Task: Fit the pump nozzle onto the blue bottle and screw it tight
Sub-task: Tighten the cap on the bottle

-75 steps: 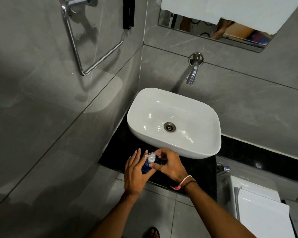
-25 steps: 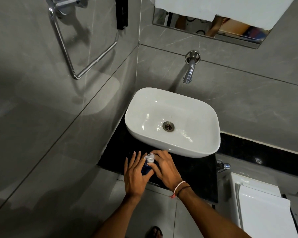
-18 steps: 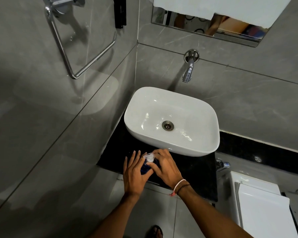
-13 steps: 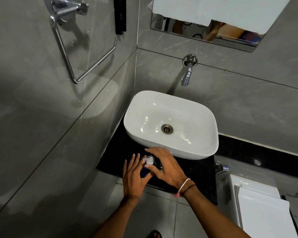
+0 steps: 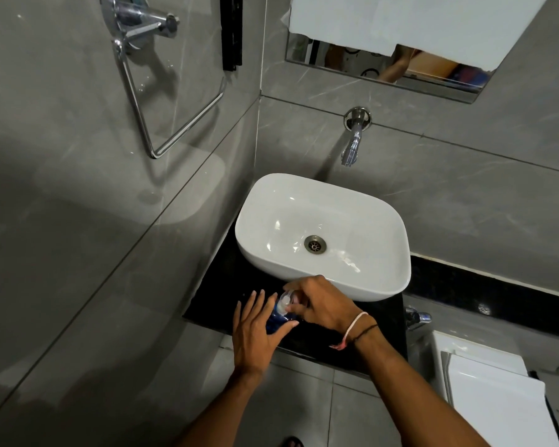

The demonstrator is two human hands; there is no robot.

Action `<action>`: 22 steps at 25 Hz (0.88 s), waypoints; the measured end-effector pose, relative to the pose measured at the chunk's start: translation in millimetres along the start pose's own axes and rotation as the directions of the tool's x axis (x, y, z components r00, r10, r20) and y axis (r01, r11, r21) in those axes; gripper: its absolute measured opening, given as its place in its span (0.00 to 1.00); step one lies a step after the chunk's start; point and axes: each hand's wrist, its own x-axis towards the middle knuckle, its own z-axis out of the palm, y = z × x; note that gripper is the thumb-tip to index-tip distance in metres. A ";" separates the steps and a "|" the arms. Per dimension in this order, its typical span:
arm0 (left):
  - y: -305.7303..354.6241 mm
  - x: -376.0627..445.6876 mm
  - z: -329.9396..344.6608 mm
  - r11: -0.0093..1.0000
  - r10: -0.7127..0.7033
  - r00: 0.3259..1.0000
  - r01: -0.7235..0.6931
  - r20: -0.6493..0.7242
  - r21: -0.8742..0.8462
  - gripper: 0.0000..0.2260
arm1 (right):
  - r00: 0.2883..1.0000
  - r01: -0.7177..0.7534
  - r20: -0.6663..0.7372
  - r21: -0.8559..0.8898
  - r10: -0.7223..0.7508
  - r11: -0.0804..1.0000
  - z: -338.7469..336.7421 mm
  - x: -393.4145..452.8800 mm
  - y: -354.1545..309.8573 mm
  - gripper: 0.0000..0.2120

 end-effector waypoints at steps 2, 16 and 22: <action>-1.1 0.4 0.8 1.000 -0.004 1.000 0.004 0.022 0.000 0.36 | 0.996 -0.078 -0.051 -0.044 0.076 0.996 -0.4 -3.3 2.3 0.16; -0.9 -0.7 0.3 1.000 -0.014 1.000 0.014 0.028 -0.001 0.35 | 0.997 -0.004 -0.081 0.181 0.018 0.984 11.0 -14.8 7.8 0.19; -2.5 -1.1 2.5 1.000 -0.006 1.000 0.006 0.022 -0.007 0.36 | 0.993 -0.010 -0.113 0.212 0.034 0.977 17.7 -12.7 9.6 0.22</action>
